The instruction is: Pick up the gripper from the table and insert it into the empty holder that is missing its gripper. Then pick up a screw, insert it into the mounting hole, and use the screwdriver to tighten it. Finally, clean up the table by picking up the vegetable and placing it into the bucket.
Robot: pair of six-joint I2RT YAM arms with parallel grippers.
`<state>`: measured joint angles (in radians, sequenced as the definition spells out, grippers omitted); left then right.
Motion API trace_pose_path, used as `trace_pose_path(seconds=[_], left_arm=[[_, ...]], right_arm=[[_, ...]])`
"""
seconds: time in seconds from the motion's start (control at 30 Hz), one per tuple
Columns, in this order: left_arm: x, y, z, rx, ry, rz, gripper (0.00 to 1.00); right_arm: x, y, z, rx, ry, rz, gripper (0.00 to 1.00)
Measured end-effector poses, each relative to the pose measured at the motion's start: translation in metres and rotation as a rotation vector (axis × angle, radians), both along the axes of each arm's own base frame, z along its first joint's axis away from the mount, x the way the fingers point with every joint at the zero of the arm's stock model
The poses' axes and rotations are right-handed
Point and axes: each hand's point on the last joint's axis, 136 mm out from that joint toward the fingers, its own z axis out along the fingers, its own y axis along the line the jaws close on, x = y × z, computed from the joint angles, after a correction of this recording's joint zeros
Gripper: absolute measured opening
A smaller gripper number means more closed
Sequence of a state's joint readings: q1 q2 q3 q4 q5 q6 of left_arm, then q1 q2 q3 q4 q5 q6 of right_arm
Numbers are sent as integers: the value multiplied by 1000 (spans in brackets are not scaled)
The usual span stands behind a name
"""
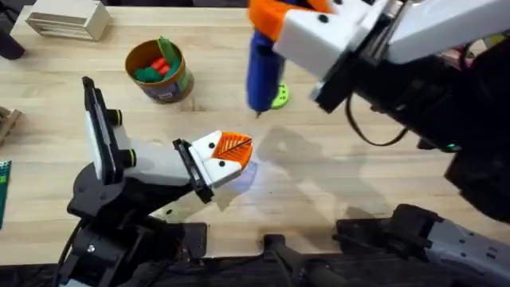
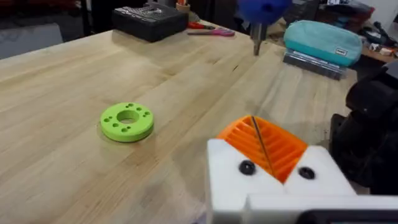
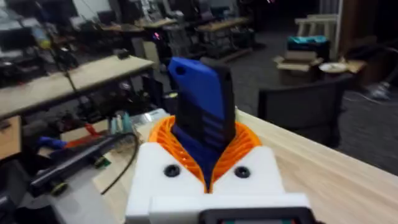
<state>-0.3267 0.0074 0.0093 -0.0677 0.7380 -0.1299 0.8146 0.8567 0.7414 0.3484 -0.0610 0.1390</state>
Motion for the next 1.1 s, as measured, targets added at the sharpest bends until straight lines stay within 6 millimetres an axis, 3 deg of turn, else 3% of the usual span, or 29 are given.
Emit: trace_pose_path(seconds=[0.17,0.43,0.9,1.1], left_arm=[[0,0,0,0,0,0,4],[0,0,0,0,0,1,4],[0,0,0,0,0,1,4],[0,0,0,0,0,1,4]], right_arm=[[-18,32,3,21,-39,147,29],[-31,70,-19,-14,-29,309,29],[-34,82,-21,-15,-72,361,29],[-28,91,-32,-26,-59,363,29]])
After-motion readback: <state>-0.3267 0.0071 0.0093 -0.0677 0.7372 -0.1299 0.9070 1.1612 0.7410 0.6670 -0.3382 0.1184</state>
